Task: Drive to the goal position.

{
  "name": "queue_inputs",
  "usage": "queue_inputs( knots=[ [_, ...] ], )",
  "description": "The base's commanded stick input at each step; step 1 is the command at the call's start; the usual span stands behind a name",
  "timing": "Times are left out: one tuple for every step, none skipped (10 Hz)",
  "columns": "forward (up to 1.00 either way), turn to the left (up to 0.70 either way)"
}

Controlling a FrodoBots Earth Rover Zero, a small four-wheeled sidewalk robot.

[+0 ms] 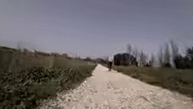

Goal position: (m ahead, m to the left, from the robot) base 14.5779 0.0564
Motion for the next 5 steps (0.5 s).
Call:
queue_inputs(
  knots=[
    [0.70, -0.12],
    [0.70, -0.32],
    [0.70, -0.35],
    [0.70, -0.02],
    [0.70, 0.00]
  ],
)
